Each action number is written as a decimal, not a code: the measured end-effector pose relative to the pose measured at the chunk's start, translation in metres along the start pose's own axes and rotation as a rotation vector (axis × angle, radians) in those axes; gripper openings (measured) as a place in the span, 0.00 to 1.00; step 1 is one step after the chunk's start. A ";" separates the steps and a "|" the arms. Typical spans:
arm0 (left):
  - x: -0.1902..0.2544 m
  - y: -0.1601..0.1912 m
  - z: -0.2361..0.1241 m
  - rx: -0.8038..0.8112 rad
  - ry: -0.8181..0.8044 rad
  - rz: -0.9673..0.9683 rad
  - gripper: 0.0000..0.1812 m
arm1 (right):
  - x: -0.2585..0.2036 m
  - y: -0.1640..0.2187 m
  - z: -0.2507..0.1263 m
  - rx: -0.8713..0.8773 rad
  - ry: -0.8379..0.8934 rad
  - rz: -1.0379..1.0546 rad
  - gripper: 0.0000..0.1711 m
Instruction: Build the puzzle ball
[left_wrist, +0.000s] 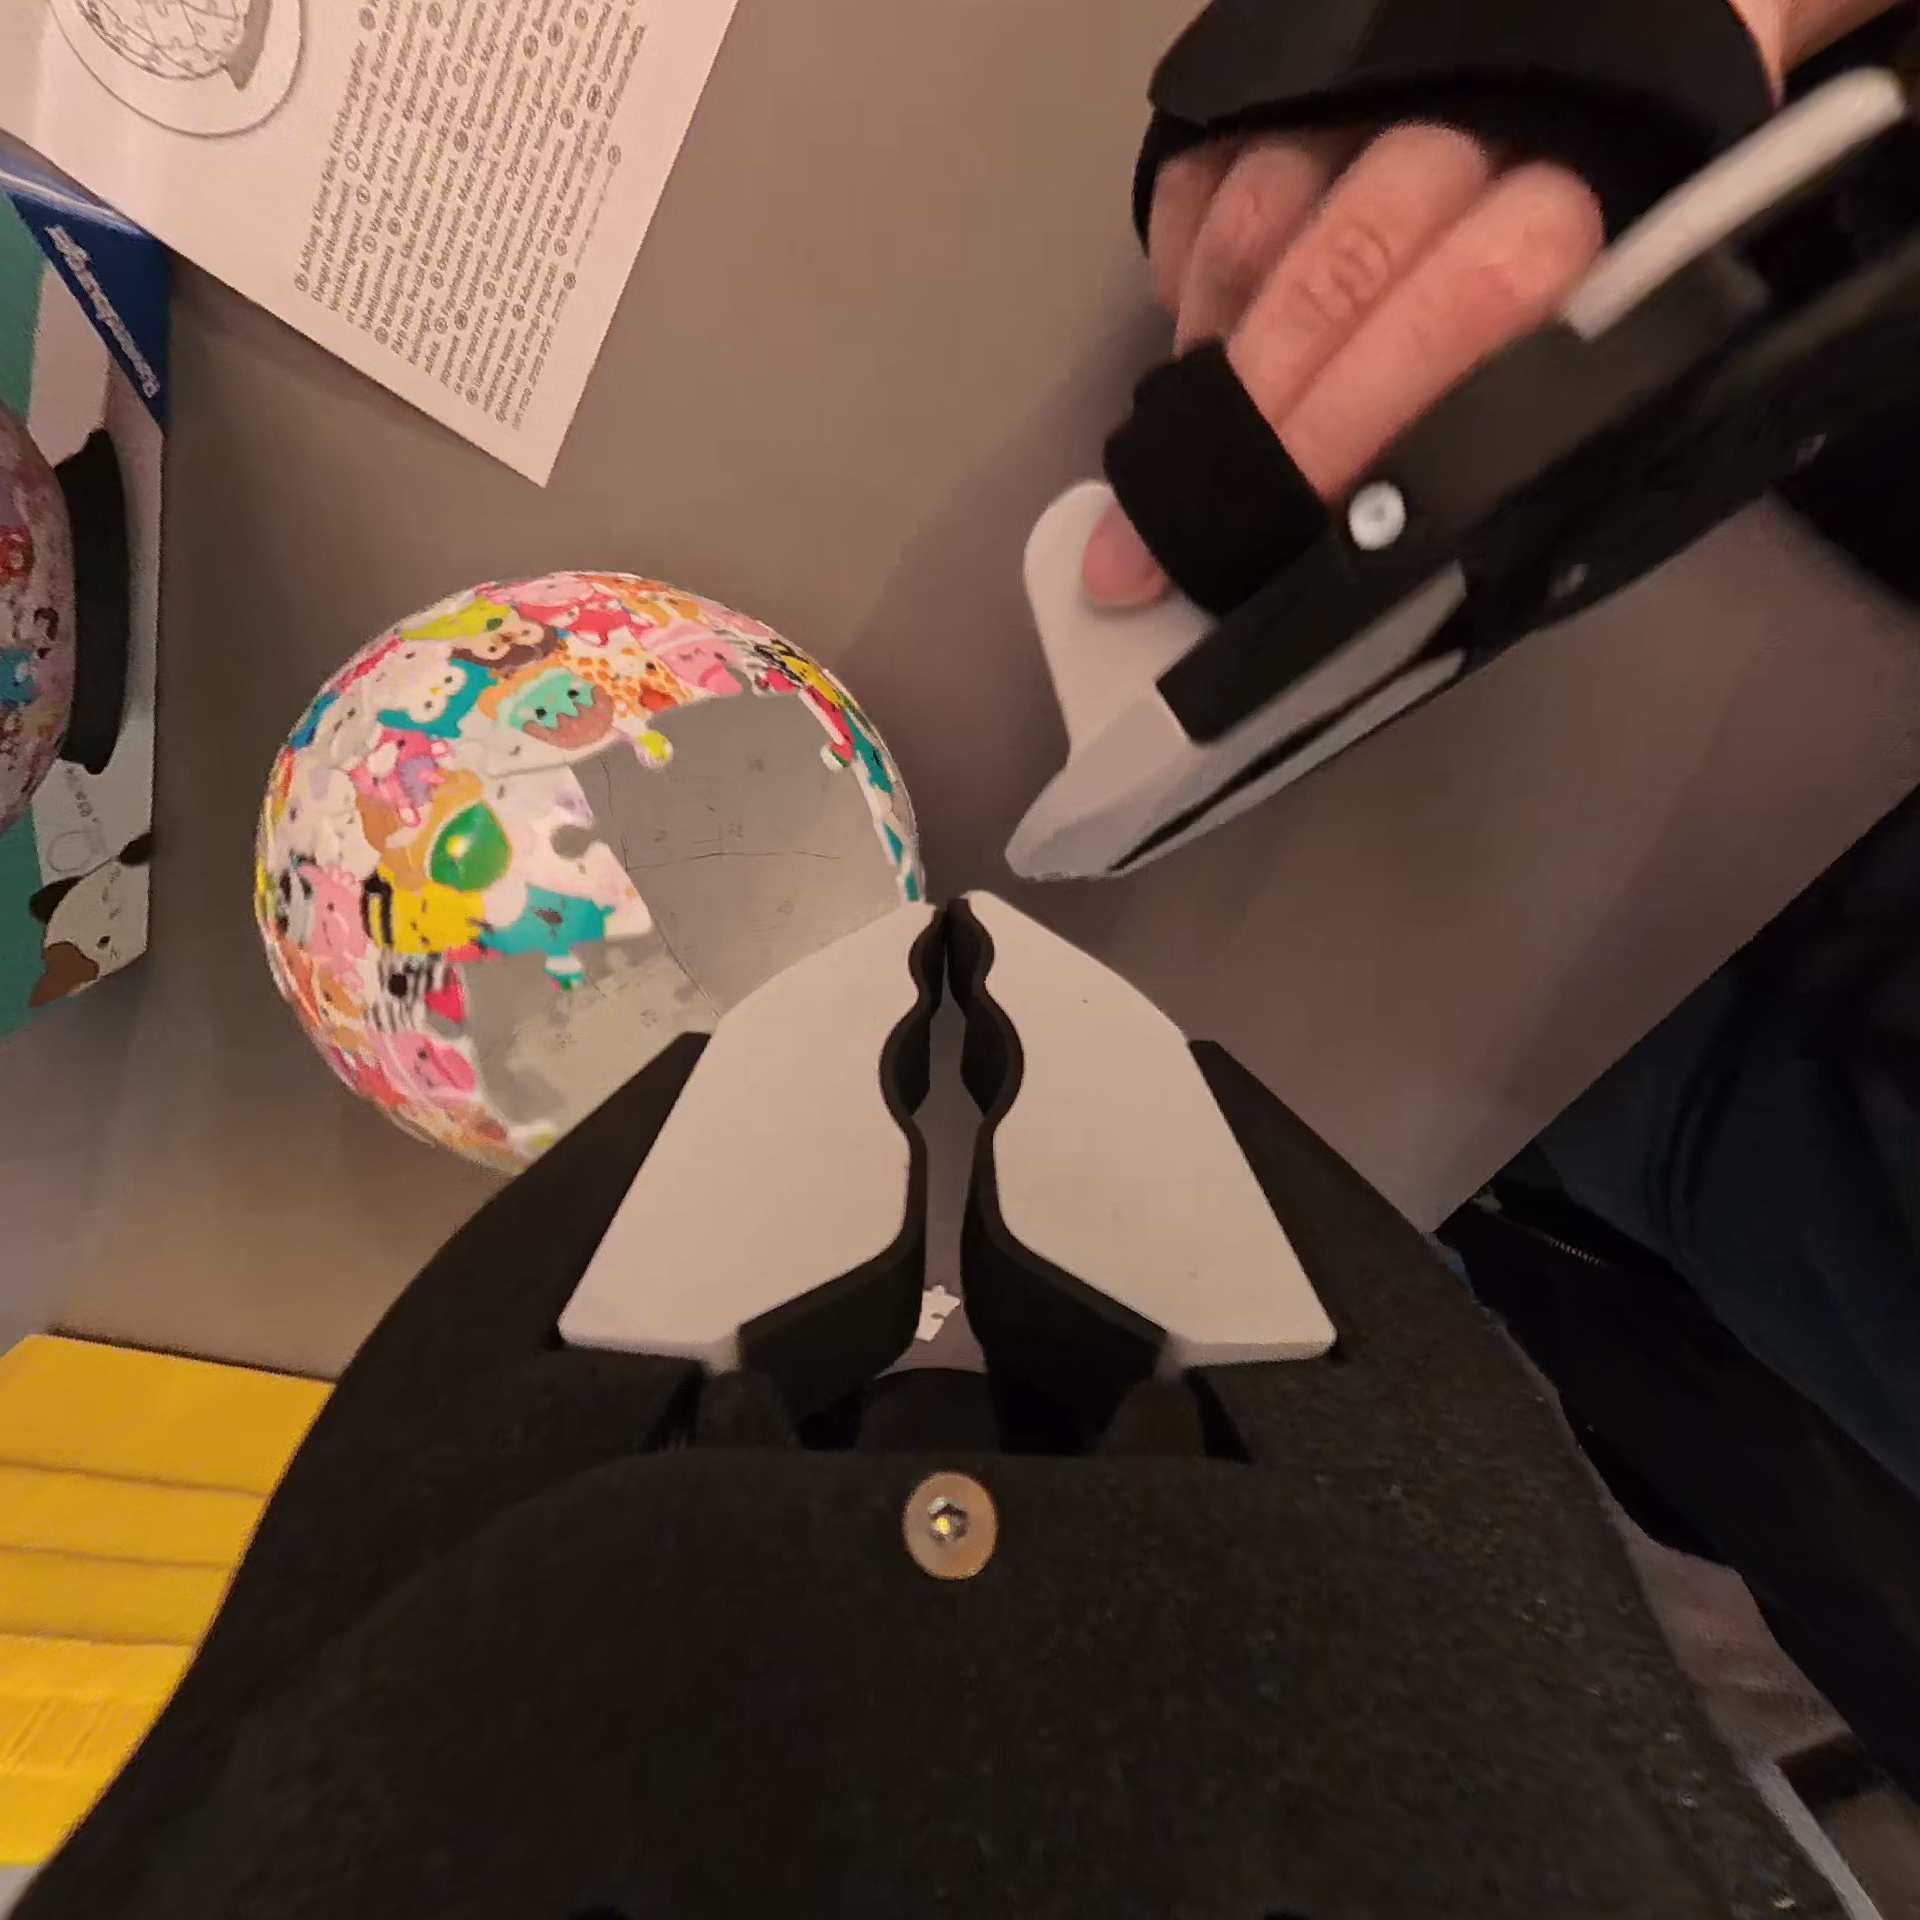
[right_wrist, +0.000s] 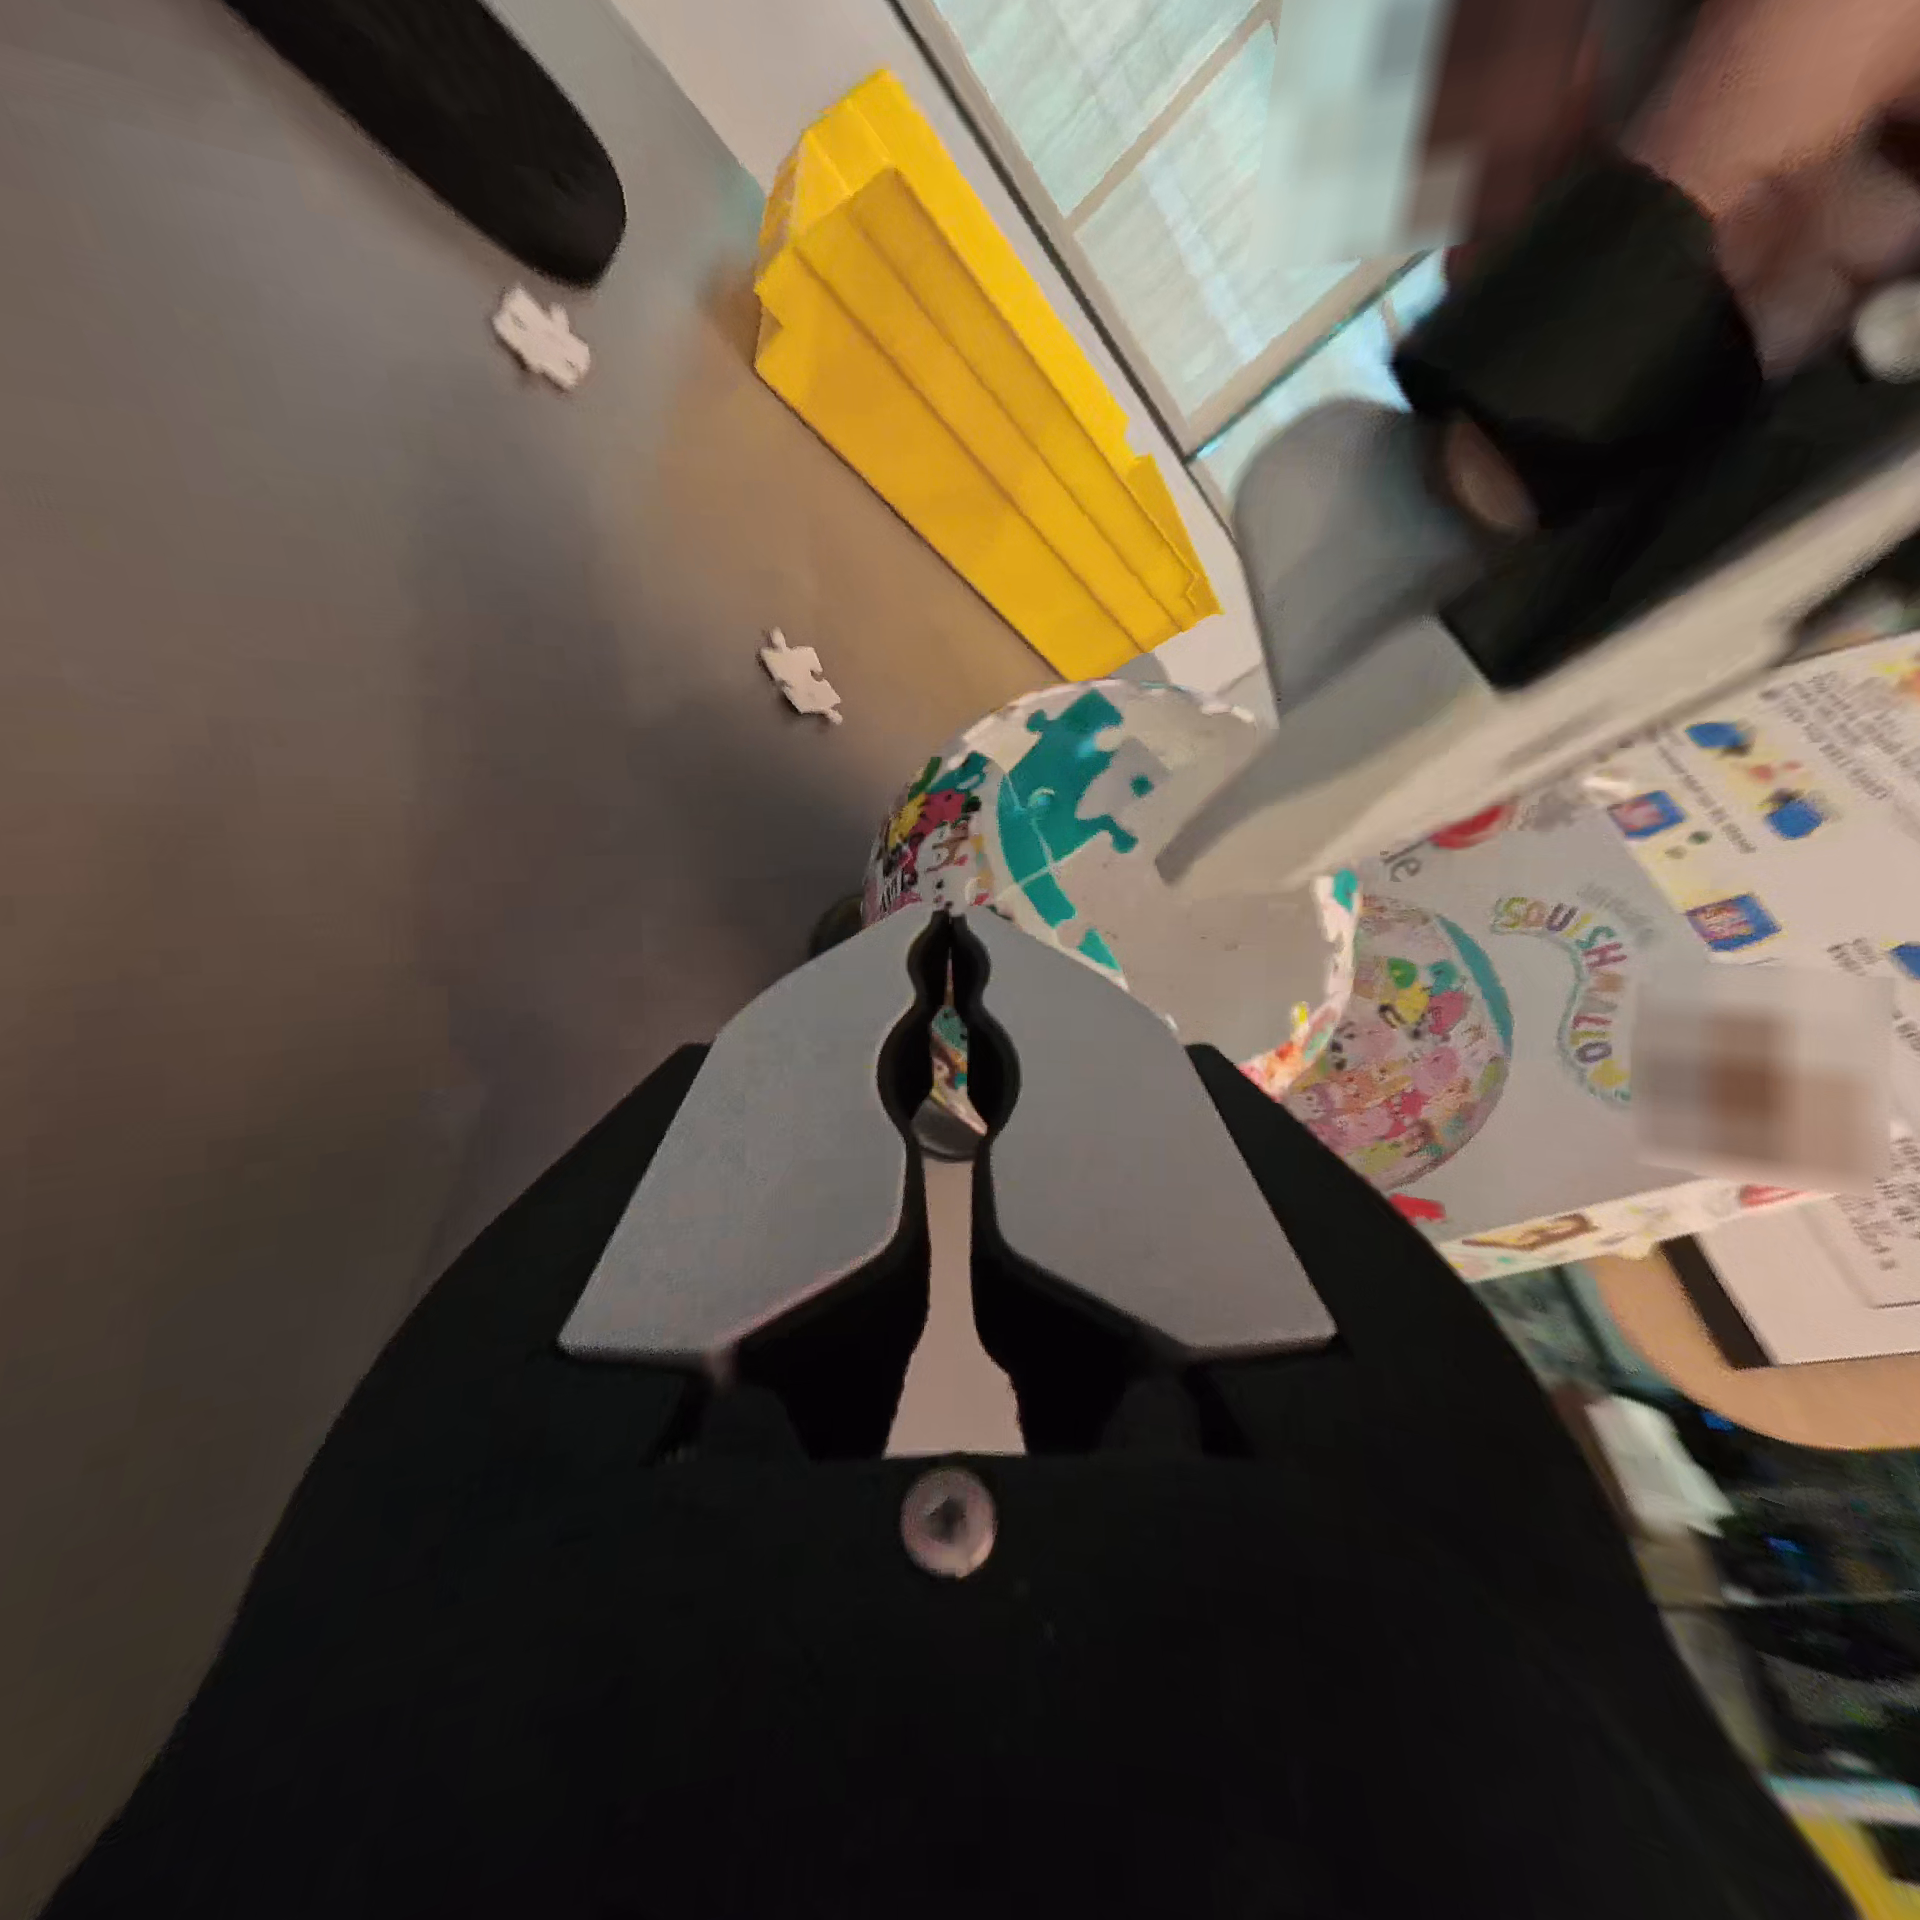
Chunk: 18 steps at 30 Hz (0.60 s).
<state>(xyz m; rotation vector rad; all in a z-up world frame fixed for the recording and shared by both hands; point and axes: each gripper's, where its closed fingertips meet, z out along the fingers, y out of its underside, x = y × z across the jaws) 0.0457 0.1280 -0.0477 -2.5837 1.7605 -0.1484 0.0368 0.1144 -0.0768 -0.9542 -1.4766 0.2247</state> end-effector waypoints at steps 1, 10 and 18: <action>0.004 0.003 -0.005 0.032 0.005 -0.005 0.00 | 0.006 -0.001 -0.005 0.021 -0.007 0.047 0.01; 0.016 0.073 -0.044 0.350 -0.054 -0.103 0.00 | 0.030 -0.004 -0.031 -0.026 -0.524 0.293 0.27; 0.019 0.147 -0.034 0.421 -0.034 -0.233 0.00 | 0.026 0.007 -0.009 -0.390 -0.785 -0.185 0.19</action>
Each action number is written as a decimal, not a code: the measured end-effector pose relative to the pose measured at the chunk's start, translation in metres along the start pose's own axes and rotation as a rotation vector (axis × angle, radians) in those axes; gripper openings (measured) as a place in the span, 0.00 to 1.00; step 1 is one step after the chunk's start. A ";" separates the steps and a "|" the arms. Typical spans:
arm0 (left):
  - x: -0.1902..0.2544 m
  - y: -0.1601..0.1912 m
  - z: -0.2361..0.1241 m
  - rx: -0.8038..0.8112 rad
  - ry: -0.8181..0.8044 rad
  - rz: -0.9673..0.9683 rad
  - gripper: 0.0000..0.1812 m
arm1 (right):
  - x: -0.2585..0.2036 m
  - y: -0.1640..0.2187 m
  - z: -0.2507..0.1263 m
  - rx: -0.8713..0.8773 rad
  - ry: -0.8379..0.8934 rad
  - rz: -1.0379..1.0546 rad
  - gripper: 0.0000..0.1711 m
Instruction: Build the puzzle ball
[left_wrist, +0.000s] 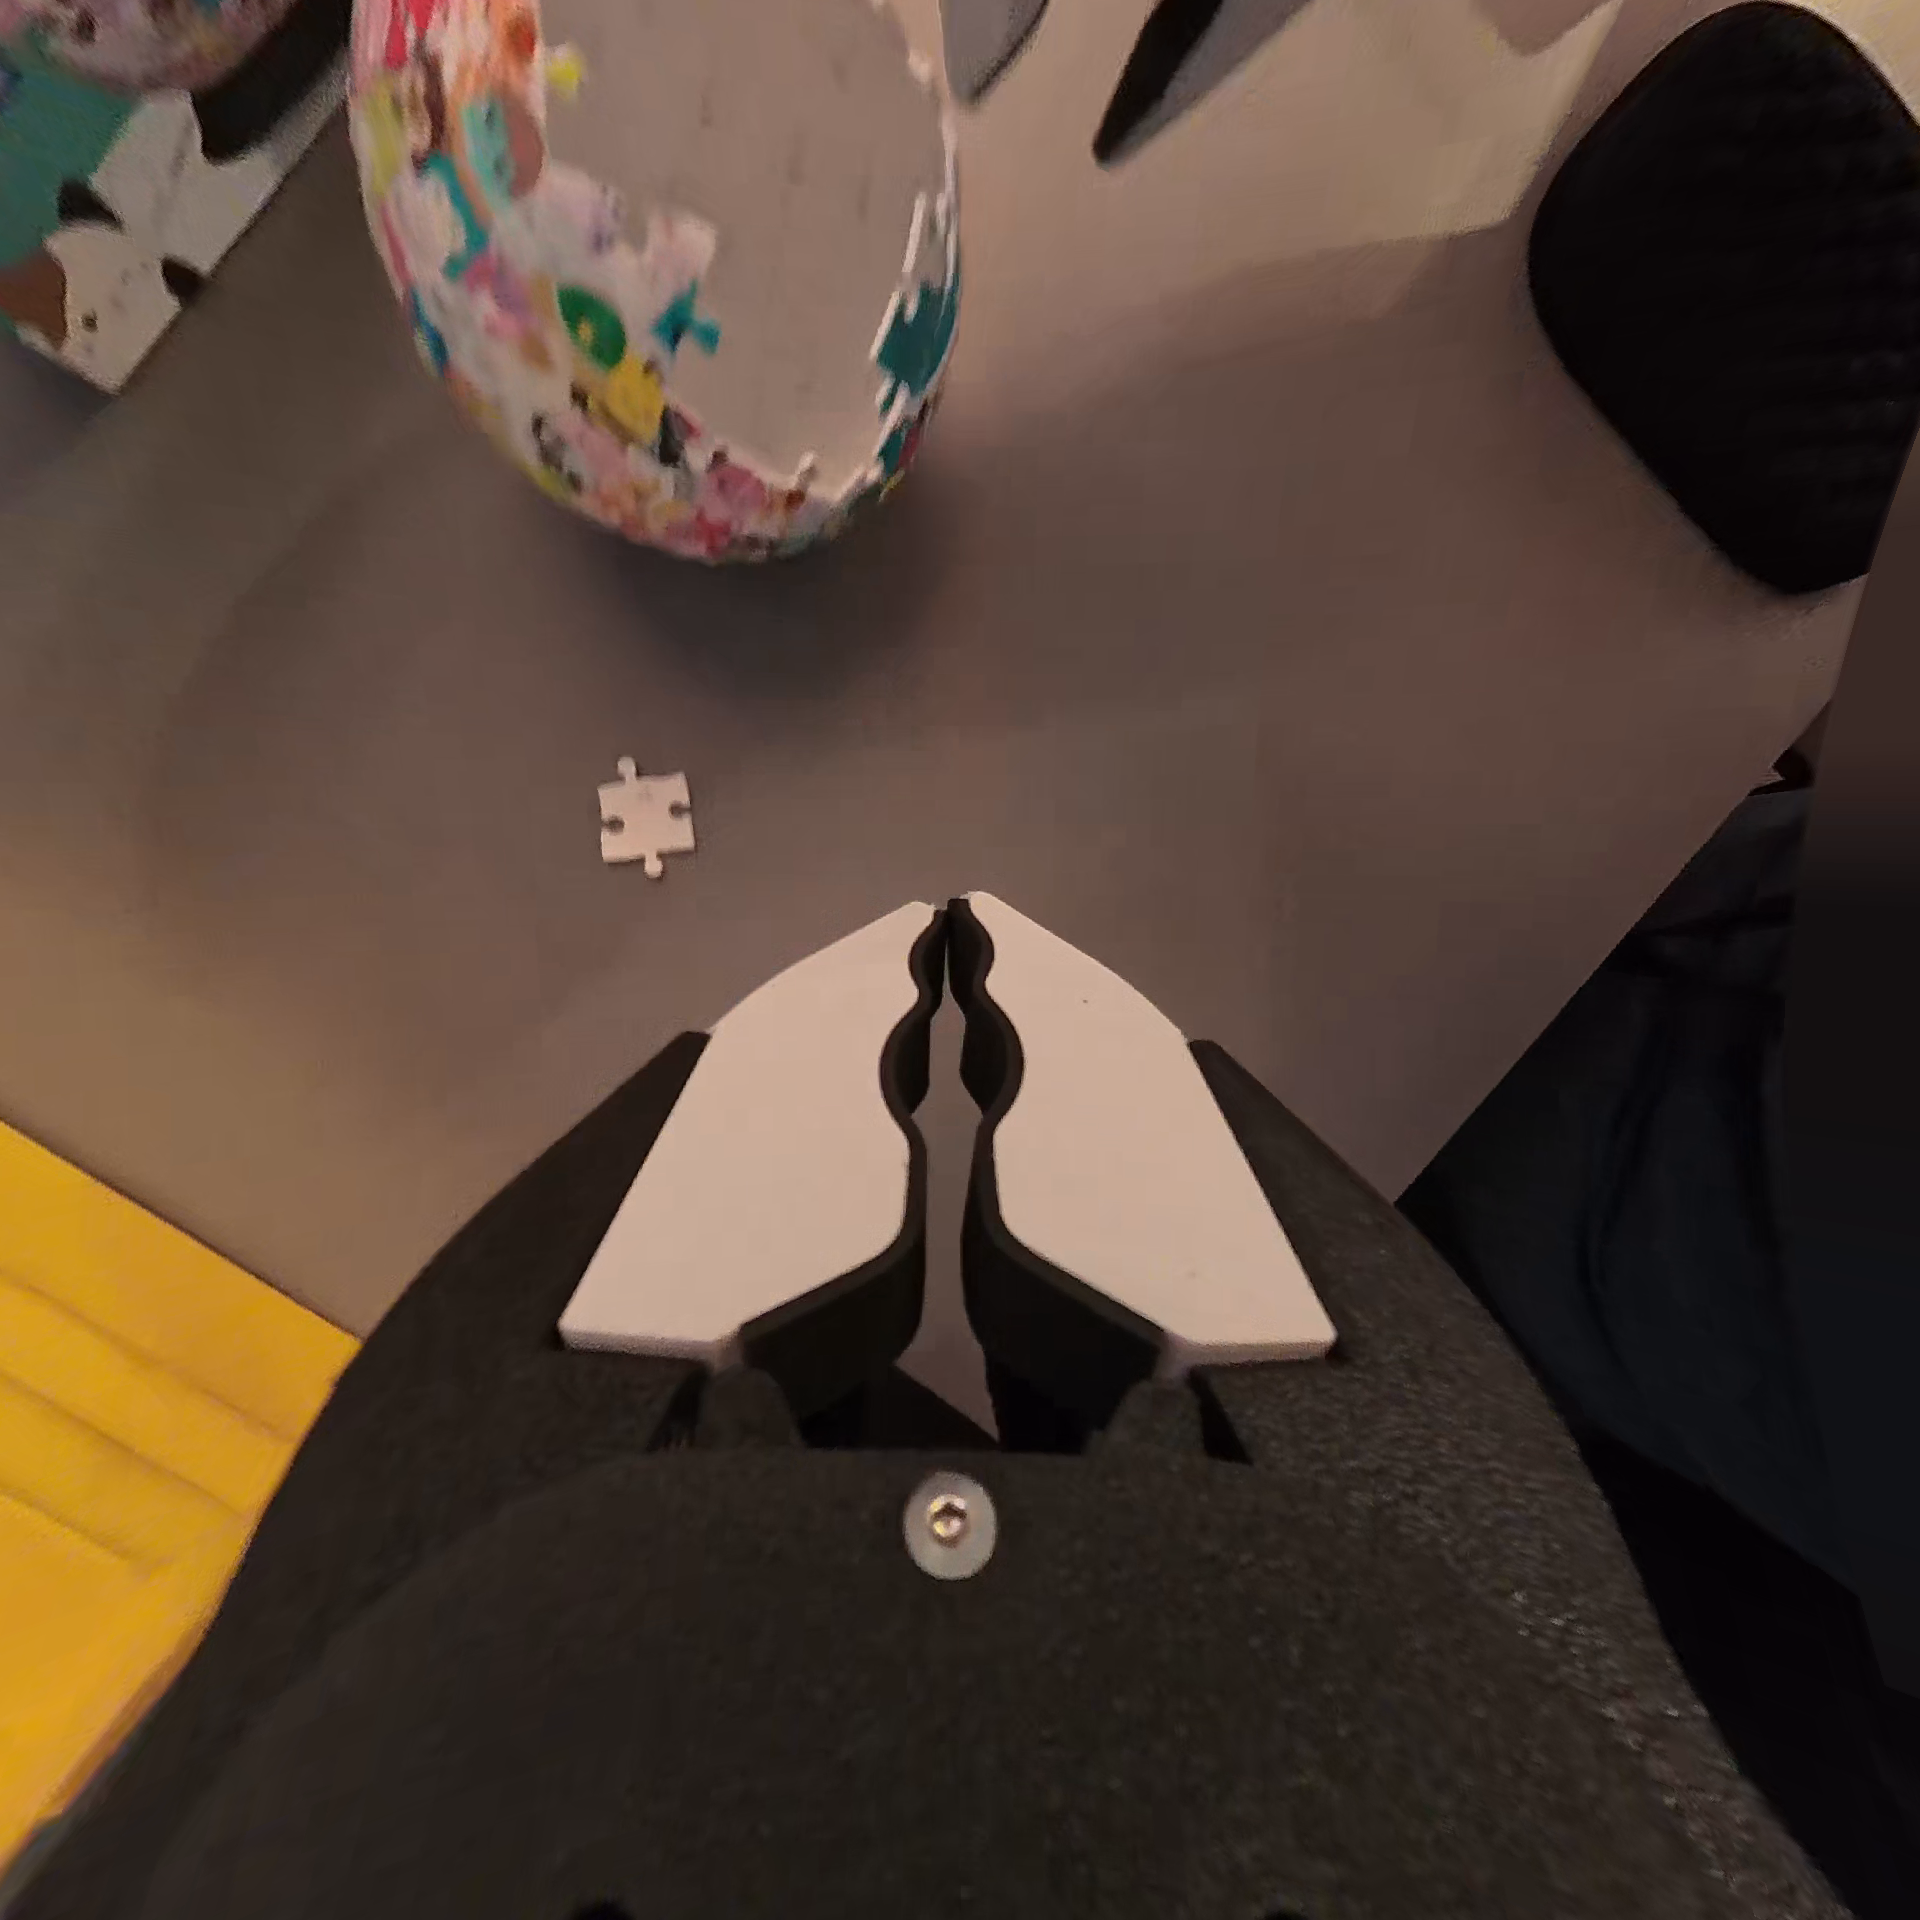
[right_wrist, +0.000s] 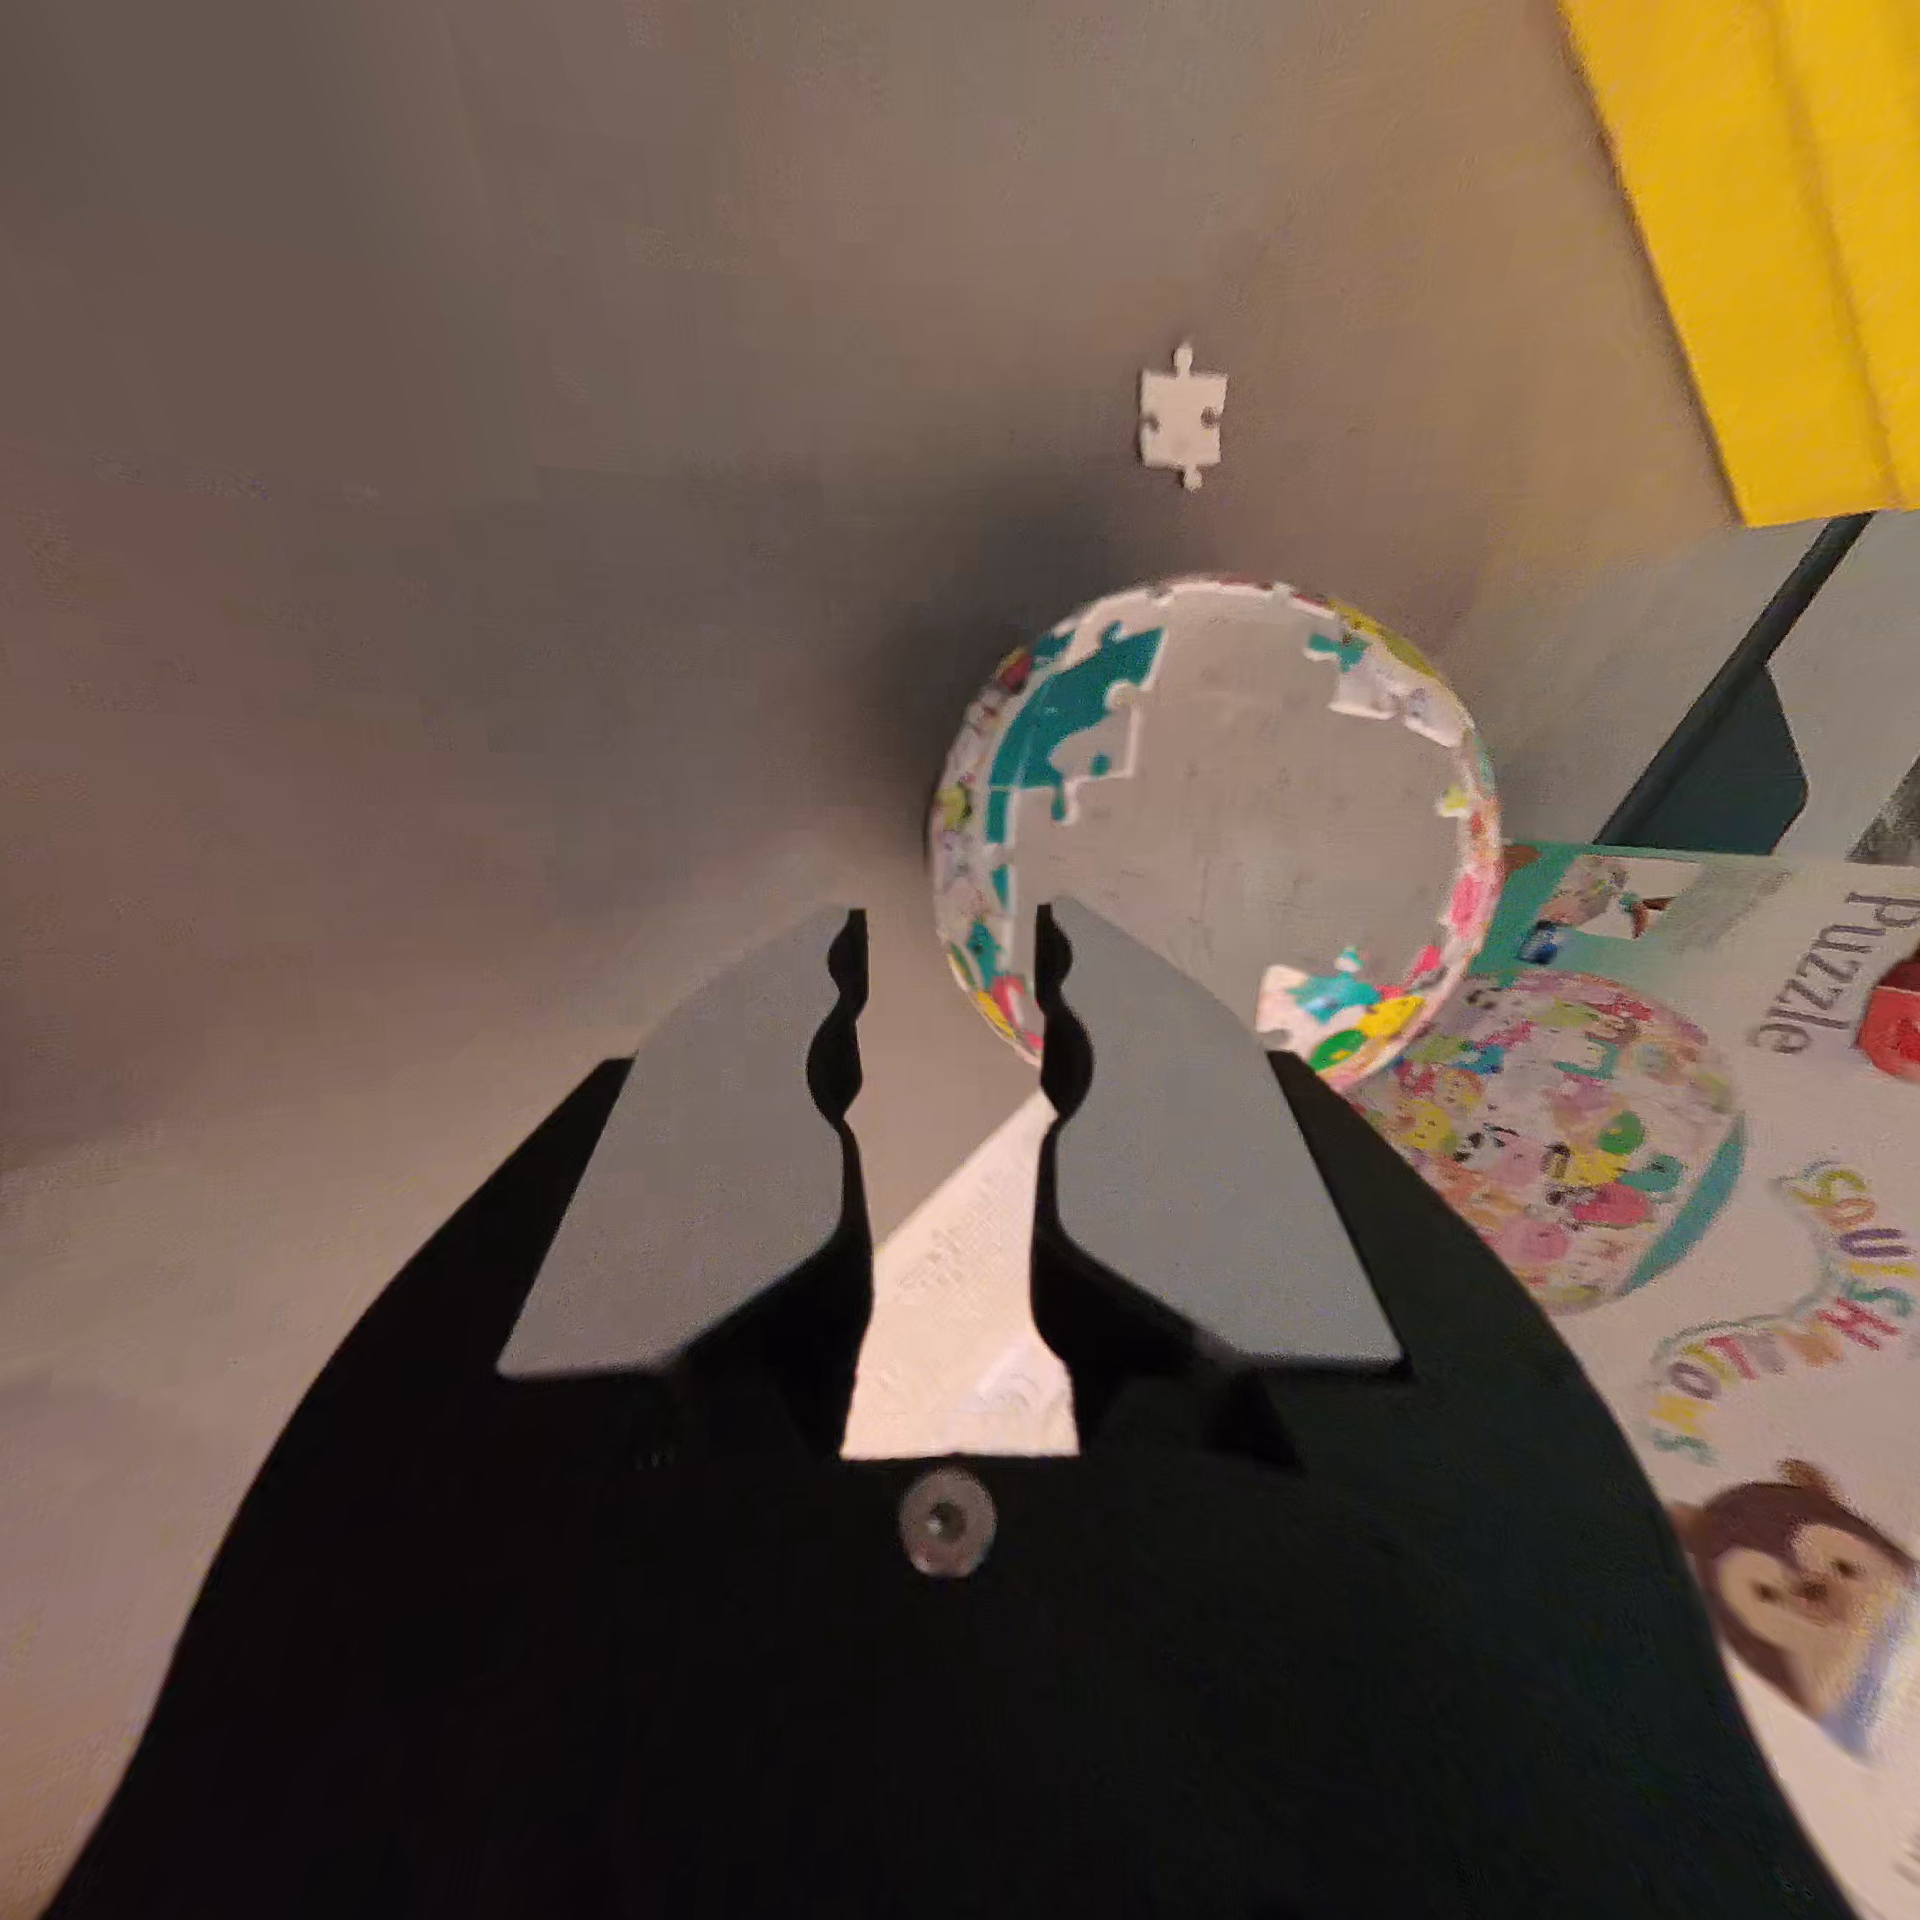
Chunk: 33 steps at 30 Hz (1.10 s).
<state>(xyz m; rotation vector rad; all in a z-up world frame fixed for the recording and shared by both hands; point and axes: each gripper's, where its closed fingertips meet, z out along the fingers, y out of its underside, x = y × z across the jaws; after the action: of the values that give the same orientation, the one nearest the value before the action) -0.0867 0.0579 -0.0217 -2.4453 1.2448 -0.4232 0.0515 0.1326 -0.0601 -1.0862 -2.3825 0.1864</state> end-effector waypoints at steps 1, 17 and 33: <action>-0.002 0.007 -0.001 0.005 0.000 -0.015 0.00 | 0.005 0.001 0.000 -0.032 -0.012 -0.016 0.19; -0.016 0.059 -0.014 0.060 -0.017 -0.104 0.00 | -0.001 0.017 0.024 -0.196 -0.332 0.001 0.10; -0.013 0.065 -0.010 0.048 -0.010 -0.091 0.00 | -0.002 0.019 0.031 -0.258 -0.396 0.042 0.04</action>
<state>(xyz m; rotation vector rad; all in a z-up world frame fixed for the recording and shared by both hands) -0.1443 0.0308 -0.0427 -2.4670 1.1102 -0.4590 0.0501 0.1465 -0.0942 -1.3189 -2.7962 0.1191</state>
